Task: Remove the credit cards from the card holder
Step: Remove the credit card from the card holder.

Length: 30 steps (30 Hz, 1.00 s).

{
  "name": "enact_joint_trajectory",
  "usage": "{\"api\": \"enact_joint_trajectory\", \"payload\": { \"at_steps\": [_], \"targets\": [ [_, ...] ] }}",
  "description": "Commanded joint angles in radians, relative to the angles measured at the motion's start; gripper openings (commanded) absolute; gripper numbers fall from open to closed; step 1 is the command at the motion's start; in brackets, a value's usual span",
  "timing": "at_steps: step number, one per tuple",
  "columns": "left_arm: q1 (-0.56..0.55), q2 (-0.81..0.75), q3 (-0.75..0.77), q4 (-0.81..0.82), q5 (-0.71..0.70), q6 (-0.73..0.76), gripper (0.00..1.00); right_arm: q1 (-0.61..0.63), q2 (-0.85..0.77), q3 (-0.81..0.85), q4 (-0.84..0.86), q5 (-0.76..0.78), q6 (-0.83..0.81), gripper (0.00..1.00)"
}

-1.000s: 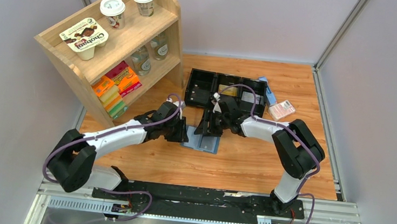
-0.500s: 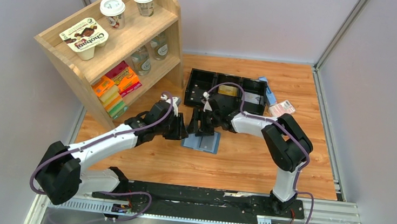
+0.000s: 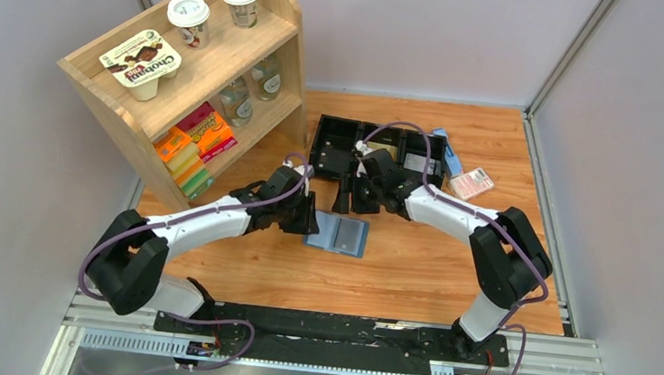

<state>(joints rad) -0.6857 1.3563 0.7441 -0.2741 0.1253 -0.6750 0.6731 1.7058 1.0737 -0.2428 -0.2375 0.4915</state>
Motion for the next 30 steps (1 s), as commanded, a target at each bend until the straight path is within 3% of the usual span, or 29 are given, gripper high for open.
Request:
{"api": "enact_joint_trajectory", "payload": {
  "at_steps": [1,18,30],
  "targets": [
    [0.003,0.056,0.078,0.006,-0.001,0.055,0.4,-0.009,-0.041,-0.021,-0.076,0.15,-0.093,0.61],
    [0.02,0.24,0.104,-0.034,0.011,0.098,0.35,-0.009,0.021,-0.021,-0.073,0.104,-0.128,0.54],
    [0.02,0.244,0.089,-0.033,0.05,0.078,0.33,-0.007,0.028,-0.021,-0.085,0.057,-0.133,0.44]
  ]
}}
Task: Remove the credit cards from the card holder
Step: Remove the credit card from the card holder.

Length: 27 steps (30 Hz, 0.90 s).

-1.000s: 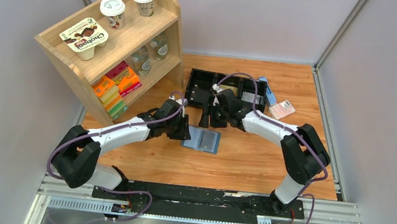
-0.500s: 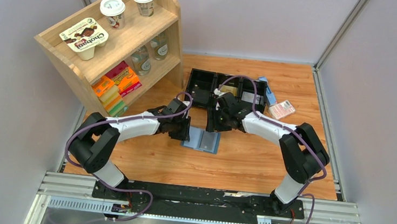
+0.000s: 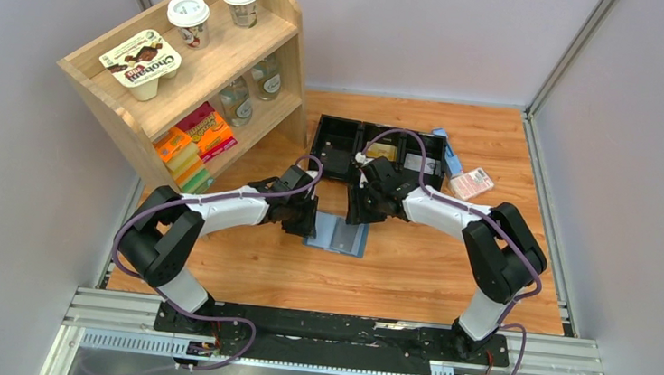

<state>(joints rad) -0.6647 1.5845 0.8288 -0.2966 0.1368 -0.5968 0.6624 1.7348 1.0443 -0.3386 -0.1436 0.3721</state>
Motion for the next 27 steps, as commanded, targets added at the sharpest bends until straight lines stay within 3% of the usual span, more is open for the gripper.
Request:
{"api": "enact_joint_trajectory", "payload": {
  "at_steps": [1,4,13,27],
  "targets": [
    [-0.001,0.015,0.003,-0.01,0.04,0.0,0.33,0.003,-0.003,0.01,0.01,-0.042,-0.012,0.42],
    [-0.001,0.014,0.004,-0.01,0.05,-0.003,0.33,0.003,-0.006,0.016,0.012,-0.062,-0.012,0.37],
    [-0.001,0.009,0.007,-0.003,0.076,-0.012,0.32,0.003,0.019,0.037,0.026,-0.163,0.019,0.36],
    [-0.001,-0.044,-0.017,0.017,0.099,-0.043,0.32,0.005,0.037,0.023,0.173,-0.376,0.169,0.44]
  ]
}}
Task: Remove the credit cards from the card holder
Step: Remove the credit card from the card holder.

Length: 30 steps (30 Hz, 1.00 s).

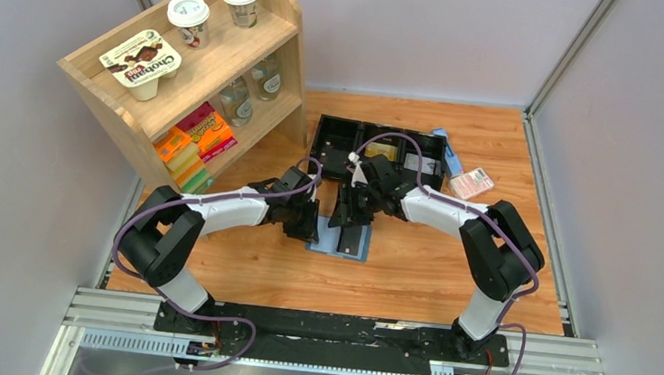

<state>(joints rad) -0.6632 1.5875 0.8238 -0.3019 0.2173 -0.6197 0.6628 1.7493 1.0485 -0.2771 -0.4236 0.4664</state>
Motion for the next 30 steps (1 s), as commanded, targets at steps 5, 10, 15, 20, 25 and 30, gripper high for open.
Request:
{"api": "enact_joint_trajectory", "payload": {
  "at_steps": [5,10,15,20,25,30],
  "targets": [
    [-0.003,-0.122,-0.04,0.035,-0.012,-0.028,0.32,0.018,0.081,0.013,0.194,-0.122,0.138,0.5],
    [-0.003,-0.22,-0.071,0.044,-0.041,-0.029,0.33,0.02,0.15,0.022,0.225,-0.116,0.166,0.51],
    [-0.003,-0.305,-0.106,0.064,-0.062,-0.031,0.34,0.02,0.177,0.033,0.211,-0.098,0.155,0.5],
    [-0.003,-0.354,-0.103,0.07,-0.064,-0.037,0.35,0.018,0.15,0.06,0.153,-0.06,0.104,0.48],
    [-0.003,-0.339,-0.077,0.078,-0.047,-0.041,0.36,0.018,0.112,0.074,0.133,-0.06,0.092,0.5],
    [-0.003,-0.313,-0.051,0.09,-0.018,-0.051,0.36,0.012,0.036,0.061,0.101,0.003,0.068,0.53]
  ]
}}
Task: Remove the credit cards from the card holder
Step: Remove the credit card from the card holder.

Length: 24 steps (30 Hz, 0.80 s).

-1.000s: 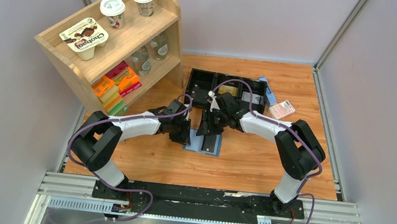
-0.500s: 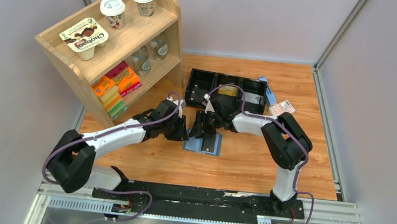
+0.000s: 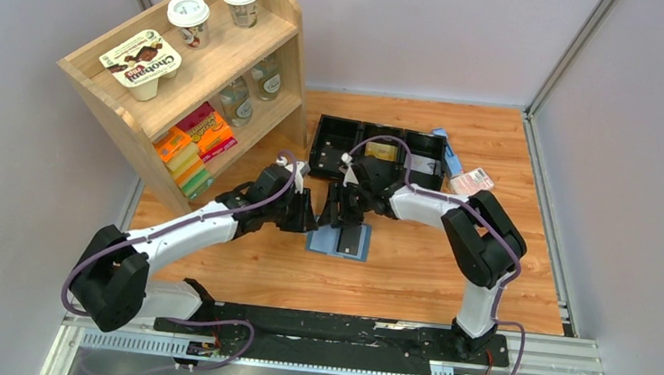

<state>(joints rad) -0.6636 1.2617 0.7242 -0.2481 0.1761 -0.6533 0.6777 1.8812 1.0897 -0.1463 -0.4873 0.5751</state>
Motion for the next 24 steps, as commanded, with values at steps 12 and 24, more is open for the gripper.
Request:
{"api": "enact_joint_trajectory", "payload": {
  "at_steps": [12,24],
  "targets": [
    [-0.002,0.103,0.075,0.089,0.091,-0.078,0.38,-0.046,-0.254,-0.119,-0.131,0.315,-0.121,0.49],
    [-0.005,0.29,0.123,0.144,0.152,-0.124,0.4,-0.046,-0.237,-0.148,-0.127,0.314,-0.126,0.48]
  ]
}}
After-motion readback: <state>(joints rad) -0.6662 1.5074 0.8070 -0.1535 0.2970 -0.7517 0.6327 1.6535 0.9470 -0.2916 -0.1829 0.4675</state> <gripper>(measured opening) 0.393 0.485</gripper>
